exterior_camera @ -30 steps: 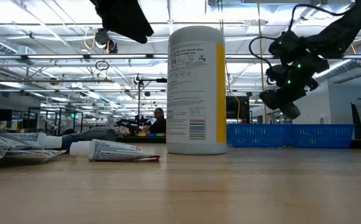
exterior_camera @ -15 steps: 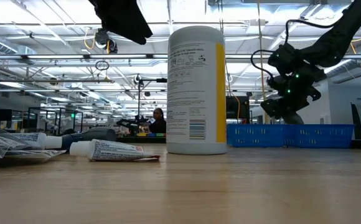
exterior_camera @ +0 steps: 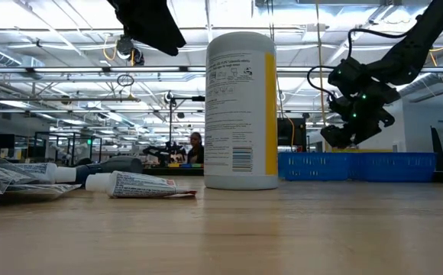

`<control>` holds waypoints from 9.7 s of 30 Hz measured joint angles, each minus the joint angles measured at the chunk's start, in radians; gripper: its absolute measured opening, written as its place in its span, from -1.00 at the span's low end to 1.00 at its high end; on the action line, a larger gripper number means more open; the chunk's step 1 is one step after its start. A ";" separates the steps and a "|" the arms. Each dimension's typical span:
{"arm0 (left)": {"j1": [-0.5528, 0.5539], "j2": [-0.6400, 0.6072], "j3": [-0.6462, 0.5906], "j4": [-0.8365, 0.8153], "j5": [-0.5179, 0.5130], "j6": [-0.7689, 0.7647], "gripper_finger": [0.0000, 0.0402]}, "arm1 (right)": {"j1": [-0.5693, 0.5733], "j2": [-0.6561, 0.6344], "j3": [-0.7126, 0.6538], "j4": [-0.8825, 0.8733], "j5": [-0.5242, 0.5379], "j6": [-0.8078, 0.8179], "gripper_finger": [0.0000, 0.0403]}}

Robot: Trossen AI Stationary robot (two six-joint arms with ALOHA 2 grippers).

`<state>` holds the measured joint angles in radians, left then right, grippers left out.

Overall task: Pick & Place Travel size toiletries
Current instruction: Put the black deodorant into the right yellow bin, then put the blue shave cream into the right blue bin

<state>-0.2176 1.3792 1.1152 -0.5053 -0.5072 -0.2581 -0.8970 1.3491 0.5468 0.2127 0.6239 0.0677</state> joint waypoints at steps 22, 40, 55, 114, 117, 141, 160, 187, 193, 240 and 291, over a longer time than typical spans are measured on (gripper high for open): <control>0.004 0.001 -0.001 -0.160 -0.071 -0.102 0.25 | 0.085 -0.050 0.000 0.070 -0.191 -0.020 -0.11; 0.091 0.140 -0.001 -0.390 0.241 -0.227 0.25 | 0.310 -0.371 0.000 0.096 -0.601 -0.048 -0.12; 0.065 0.200 -0.026 -0.538 0.359 -0.627 0.25 | 0.461 -0.424 0.000 0.089 -0.598 -0.027 -0.16; 0.092 0.202 -0.159 -0.257 0.418 -0.574 -0.49 | 0.522 -0.423 0.000 0.127 -0.591 -0.027 -0.16; 0.092 0.202 -0.110 -0.311 0.381 -0.551 -0.49 | 0.522 -0.423 0.000 0.127 -0.591 -0.027 -0.16; 0.052 0.148 0.342 -0.533 0.081 -0.271 -0.46 | 0.522 -0.423 0.000 0.127 -0.599 -0.027 -0.16; 0.056 0.129 0.369 0.173 0.139 0.323 -0.45 | 0.695 -0.423 0.000 0.404 -0.734 0.007 -0.16; 0.063 0.157 0.367 0.363 0.298 0.409 -0.44 | 0.865 -0.087 0.028 0.854 -0.733 0.006 0.24; 0.069 0.188 0.368 0.394 0.300 0.422 -0.44 | 0.896 -0.048 0.056 0.860 -0.733 -0.001 0.38; 0.099 0.284 0.367 0.554 0.329 0.498 -0.39 | 0.938 -0.039 0.066 0.859 -0.729 -0.027 -0.30; 0.036 0.142 0.368 -0.001 0.190 0.268 0.42 | 0.617 -0.546 0.063 -0.174 -0.317 0.024 -0.30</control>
<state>-0.1819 1.5211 1.4830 -0.5066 -0.3169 0.0103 -0.2801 0.8035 0.6098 0.0383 0.3069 0.0922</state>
